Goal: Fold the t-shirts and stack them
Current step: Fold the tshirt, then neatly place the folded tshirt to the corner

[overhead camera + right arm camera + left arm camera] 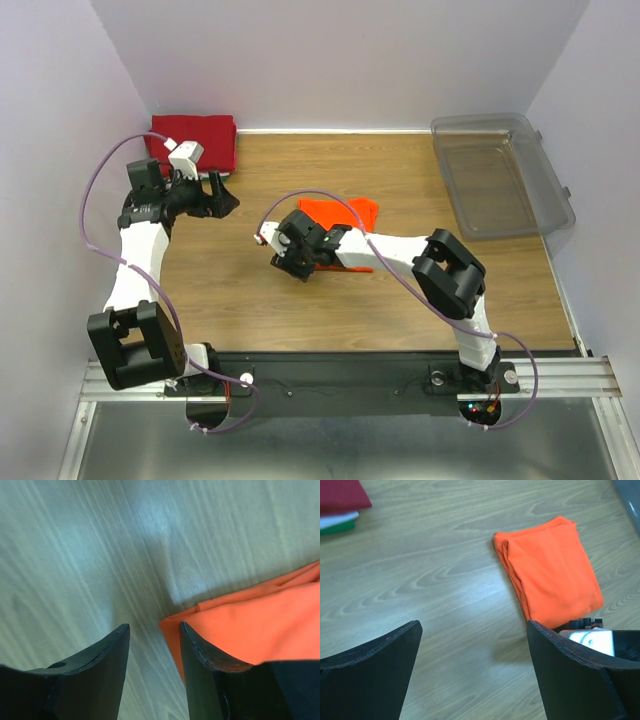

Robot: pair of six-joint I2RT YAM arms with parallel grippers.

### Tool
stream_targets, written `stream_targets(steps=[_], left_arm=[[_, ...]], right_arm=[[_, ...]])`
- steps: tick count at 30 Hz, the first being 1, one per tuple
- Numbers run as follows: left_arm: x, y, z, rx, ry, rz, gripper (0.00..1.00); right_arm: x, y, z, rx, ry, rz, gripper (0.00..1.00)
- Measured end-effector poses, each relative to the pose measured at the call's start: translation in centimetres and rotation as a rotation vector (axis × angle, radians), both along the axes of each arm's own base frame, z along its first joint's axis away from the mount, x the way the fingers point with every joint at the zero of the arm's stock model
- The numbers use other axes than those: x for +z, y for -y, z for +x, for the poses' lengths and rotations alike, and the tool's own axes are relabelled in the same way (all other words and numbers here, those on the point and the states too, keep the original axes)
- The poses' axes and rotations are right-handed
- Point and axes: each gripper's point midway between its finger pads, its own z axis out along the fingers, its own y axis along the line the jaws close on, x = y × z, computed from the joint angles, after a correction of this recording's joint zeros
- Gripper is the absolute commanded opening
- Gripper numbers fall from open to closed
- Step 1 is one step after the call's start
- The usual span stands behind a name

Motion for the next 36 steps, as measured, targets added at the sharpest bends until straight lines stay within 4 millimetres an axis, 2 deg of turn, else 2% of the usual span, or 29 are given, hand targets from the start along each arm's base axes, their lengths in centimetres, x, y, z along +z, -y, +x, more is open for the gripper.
stream_targets(steps=[4, 7, 9, 10, 11, 12, 18, 23, 27, 32, 36], left_arm=[[-1.4, -0.2, -0.3, 0.02, -0.035, 0.002, 0.98], [-2.7, -0.5, -0.5, 0.046, -0.058, 0.005, 0.98], [-3.6, -0.5, -0.8, 0.058, -0.082, 0.001, 0.98], [-4.2, -0.4, -1.0, 0.063, -0.097, -0.004, 0.98], [-4.7, -0.2, -1.2, 0.067, -0.111, -0.01, 0.98], [-5.1, 0.0, -1.3, 0.069, -0.123, -0.017, 0.98], [-8.1, 2.3, -1.9, 0.04, -0.193, -0.077, 0.89], [-11.0, 4.2, -2.7, 0.04, -0.293, -0.165, 0.97], [-12.6, 5.7, -2.5, 0.065, -0.355, -0.254, 0.98], [-13.3, 8.4, -1.6, 0.099, -0.426, -0.359, 0.98], [-14.2, 11.0, -1.6, 0.1, -0.491, -0.411, 0.98]], right_arm=[[-2.6, 0.5, 0.2, -0.007, 0.014, -0.072, 0.43], [-2.6, 0.6, 0.6, -0.014, 0.032, -0.081, 0.42], [-2.6, 0.7, 0.8, -0.019, 0.037, -0.085, 0.32], [-2.6, 0.8, 0.8, -0.022, 0.041, -0.088, 0.21], [-2.6, 0.8, 1.0, -0.025, 0.047, -0.092, 0.14], [-2.6, 0.9, 1.0, -0.023, 0.052, -0.094, 0.01], [-2.5, 1.0, 1.4, -0.037, 0.068, -0.101, 0.01], [-2.0, 1.0, 1.2, -0.035, 0.061, -0.092, 0.01], [0.0, 0.9, 1.1, -0.033, 0.055, -0.046, 0.0], [3.2, 0.8, 1.5, -0.049, 0.05, 0.041, 0.01], [4.1, 1.1, 2.1, -0.061, 0.046, 0.069, 0.01]])
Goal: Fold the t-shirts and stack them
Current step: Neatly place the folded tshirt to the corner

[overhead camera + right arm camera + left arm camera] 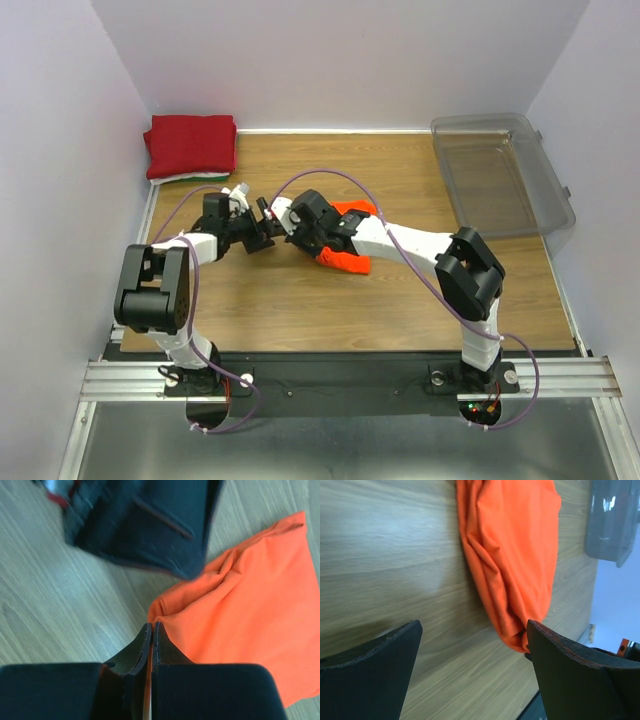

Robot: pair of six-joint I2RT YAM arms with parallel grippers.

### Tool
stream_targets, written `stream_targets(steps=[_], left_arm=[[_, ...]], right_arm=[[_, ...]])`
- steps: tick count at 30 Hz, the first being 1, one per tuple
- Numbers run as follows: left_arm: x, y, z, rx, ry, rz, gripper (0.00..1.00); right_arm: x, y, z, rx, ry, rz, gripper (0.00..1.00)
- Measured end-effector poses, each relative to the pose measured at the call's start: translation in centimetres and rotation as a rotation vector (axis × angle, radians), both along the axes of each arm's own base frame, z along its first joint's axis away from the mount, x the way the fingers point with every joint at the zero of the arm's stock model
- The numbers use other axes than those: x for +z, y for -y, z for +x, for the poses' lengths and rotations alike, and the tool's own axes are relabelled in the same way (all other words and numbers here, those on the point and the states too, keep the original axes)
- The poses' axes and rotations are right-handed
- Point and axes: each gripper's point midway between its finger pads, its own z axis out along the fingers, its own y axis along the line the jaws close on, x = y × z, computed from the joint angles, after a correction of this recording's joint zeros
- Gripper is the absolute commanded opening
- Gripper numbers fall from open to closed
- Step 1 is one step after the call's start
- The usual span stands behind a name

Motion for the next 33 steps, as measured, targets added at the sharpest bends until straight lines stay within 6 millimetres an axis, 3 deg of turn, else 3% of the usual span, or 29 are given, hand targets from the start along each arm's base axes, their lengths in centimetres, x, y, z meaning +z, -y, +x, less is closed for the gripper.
stream_targets(steps=[7, 11, 15, 18, 29, 33], left_arm=[[-1.7, 3.5, 0.1, 0.026, -0.108, -0.088, 0.98], [-1.5, 5.0, 1.0, 0.044, -0.123, -0.136, 0.98], [-1.6, 6.9, 1.8, 0.044, -0.149, -0.184, 0.83], [-2.0, 7.6, 2.7, 0.056, -0.17, -0.203, 0.72], [-2.4, 8.1, 5.8, 0.124, -0.149, -0.188, 0.67], [-2.6, 8.4, 6.6, 0.131, -0.13, -0.181, 0.58]], right_arm=[[-0.1, 0.1, 0.0, -0.005, -0.029, 0.017, 0.01], [0.6, -0.1, 0.3, -0.011, -0.031, 0.032, 0.01], [2.2, -1.2, 0.9, -0.018, -0.022, 0.075, 0.01], [2.9, -1.8, 1.3, -0.028, -0.021, 0.099, 0.01], [1.2, -2.3, 1.7, -0.063, -0.056, 0.09, 0.01], [1.2, -2.3, 1.7, -0.074, -0.058, 0.091, 0.01]])
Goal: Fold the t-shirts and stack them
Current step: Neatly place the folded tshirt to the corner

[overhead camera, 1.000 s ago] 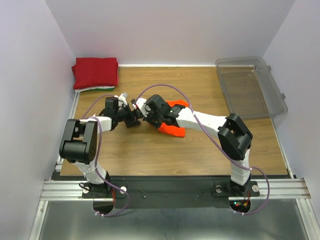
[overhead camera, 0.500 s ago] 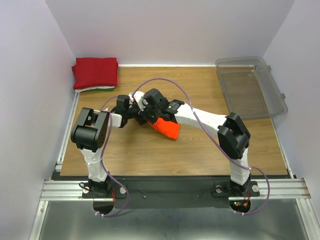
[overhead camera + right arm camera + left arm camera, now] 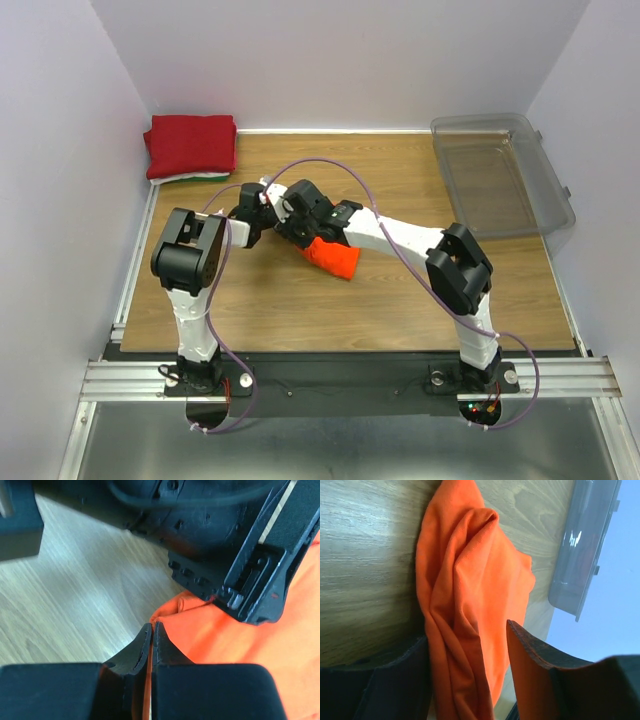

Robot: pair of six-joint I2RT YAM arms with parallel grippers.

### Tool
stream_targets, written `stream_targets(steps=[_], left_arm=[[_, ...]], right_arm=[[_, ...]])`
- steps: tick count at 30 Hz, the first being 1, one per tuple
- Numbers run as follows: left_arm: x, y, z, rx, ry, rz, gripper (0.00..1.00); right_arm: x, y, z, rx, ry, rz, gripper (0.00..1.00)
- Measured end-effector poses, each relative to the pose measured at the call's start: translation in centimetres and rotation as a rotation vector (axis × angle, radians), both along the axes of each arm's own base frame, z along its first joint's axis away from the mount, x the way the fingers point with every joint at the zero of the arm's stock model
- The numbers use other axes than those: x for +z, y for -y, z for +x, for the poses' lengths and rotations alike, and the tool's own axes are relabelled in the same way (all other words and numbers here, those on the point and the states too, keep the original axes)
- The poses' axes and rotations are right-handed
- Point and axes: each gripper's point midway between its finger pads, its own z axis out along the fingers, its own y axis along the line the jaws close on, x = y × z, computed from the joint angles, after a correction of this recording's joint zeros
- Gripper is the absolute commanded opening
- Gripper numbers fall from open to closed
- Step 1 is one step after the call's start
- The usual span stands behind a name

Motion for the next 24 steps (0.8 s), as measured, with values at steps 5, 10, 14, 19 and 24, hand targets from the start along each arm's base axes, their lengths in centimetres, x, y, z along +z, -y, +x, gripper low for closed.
stream_targets(steps=[5, 10, 14, 19, 24], left_arm=[[-0.8, -0.2, 0.3, 0.005, 0.013, 0.041, 0.14], [-1.1, -0.5, 3.0, -0.037, 0.068, 0.185, 0.0], [0.8, -1.8, 6.2, -0.054, 0.164, 0.355, 0.0], [2.8, -4.9, 9.7, -0.063, 0.257, 0.59, 0.0], [3.6, -8.1, 13.6, -0.068, 0.322, 0.827, 0.0]], right_arm=[[-0.3, -0.4, 0.4, -0.009, -0.003, 0.003, 0.21], [-0.5, 0.0, 1.1, -0.032, -0.008, 0.001, 1.0], [-0.2, 1.4, 2.1, -0.072, -0.014, 0.007, 1.0], [1.9, 7.4, 4.9, -0.198, -0.016, 0.027, 1.0], [5.1, 13.6, 7.3, -0.323, 0.036, 0.051, 1.0]])
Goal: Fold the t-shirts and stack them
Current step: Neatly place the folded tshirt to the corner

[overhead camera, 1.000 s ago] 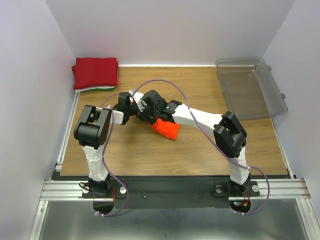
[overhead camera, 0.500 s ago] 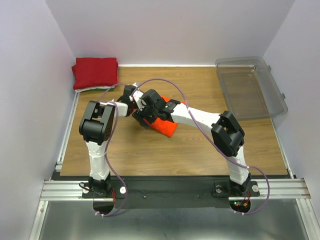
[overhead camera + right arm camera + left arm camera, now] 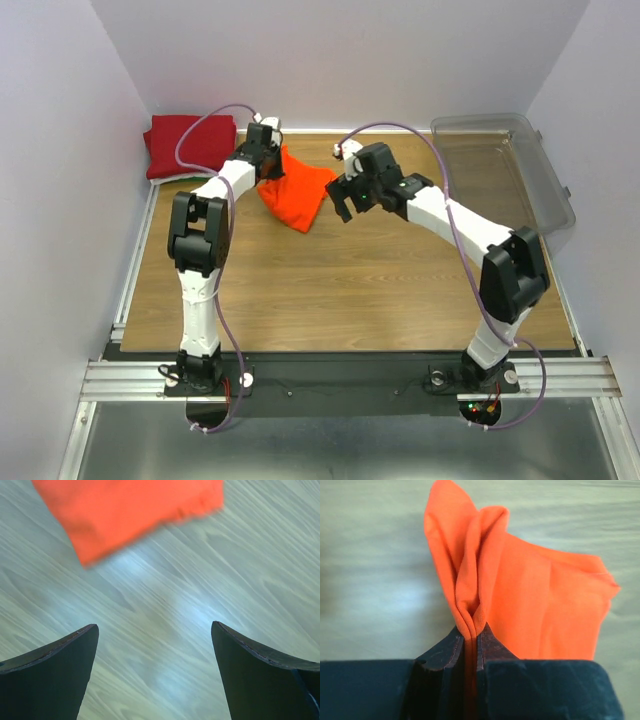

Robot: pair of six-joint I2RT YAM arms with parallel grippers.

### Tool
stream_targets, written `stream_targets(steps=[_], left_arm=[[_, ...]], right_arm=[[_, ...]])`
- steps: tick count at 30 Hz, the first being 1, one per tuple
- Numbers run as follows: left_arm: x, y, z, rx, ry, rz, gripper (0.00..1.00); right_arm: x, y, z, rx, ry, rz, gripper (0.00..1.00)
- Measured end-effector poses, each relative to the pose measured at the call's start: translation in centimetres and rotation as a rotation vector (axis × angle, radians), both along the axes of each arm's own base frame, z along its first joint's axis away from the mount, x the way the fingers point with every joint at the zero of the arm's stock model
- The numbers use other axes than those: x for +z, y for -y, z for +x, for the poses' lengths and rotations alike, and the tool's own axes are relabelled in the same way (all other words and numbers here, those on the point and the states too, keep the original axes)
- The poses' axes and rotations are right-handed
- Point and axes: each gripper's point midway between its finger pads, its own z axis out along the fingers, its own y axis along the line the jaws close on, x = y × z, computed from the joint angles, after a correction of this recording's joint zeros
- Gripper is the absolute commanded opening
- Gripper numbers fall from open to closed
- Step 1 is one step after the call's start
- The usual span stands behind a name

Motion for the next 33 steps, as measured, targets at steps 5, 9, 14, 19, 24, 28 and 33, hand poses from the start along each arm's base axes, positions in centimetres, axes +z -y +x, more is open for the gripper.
stream_targets(steps=[5, 9, 14, 19, 24, 28, 33], left_arm=[[1.1, -2.7, 4.6, -0.004, 0.057, 0.17, 0.01], [3.2, -5.9, 7.5, 0.01, 0.103, 0.227, 0.01], [7.5, -10.2, 9.9, 0.052, 0.194, 0.289, 0.01], [9.7, -11.9, 10.6, 0.067, 0.243, 0.343, 0.01], [9.9, -11.3, 10.5, 0.035, 0.249, 0.373, 0.01], [10.9, -10.6, 10.2, 0.015, 0.266, 0.38, 0.01], [13.9, -10.4, 10.0, 0.01, 0.315, 0.373, 0.01]], right_arm=[[-0.2, 3.1, -0.5, -0.043, -0.007, -0.024, 1.0], [-1.8, 4.0, -1.5, -0.039, -0.044, -0.058, 1.0], [-2.7, 4.4, -2.0, -0.038, -0.069, -0.078, 1.0], [-2.7, 4.4, -2.0, -0.038, -0.069, -0.078, 1.0], [-2.7, 4.4, -2.0, -0.037, -0.069, -0.077, 1.0], [-2.7, 4.4, -2.0, -0.037, -0.069, -0.077, 1.0], [-2.7, 4.4, -2.0, -0.037, -0.069, -0.077, 1.0]])
